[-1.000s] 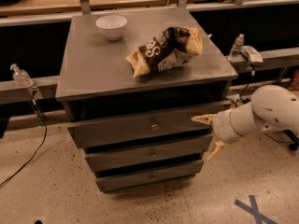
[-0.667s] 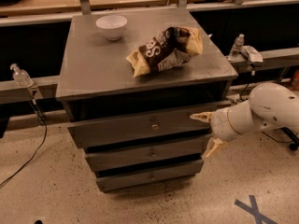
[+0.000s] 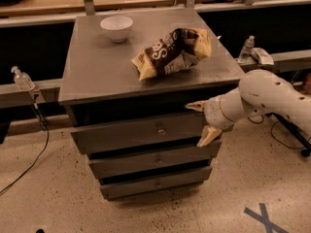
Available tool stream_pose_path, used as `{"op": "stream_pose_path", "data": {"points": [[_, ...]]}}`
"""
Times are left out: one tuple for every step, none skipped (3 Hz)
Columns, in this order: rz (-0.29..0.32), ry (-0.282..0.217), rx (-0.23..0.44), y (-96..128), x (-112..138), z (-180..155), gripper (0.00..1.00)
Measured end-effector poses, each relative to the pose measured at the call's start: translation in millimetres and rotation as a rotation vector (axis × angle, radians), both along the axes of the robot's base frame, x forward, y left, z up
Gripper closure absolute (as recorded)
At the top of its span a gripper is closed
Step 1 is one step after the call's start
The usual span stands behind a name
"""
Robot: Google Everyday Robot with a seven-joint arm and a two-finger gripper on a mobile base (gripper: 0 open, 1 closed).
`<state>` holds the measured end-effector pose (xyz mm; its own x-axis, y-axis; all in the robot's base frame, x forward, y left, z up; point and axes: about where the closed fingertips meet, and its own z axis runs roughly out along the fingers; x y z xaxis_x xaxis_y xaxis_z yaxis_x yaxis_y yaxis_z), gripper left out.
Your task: Open top drawer
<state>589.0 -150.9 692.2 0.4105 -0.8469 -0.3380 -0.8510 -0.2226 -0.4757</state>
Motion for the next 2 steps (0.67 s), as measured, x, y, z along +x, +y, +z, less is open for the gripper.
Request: {"op": "stream_pose_path", "data": {"points": [[0.045,0.015,-0.021,28.0,26.2,-11.2,0.25],[0.07,0.069,-0.041,44.8,36.1,-31.8,0.3]]}}
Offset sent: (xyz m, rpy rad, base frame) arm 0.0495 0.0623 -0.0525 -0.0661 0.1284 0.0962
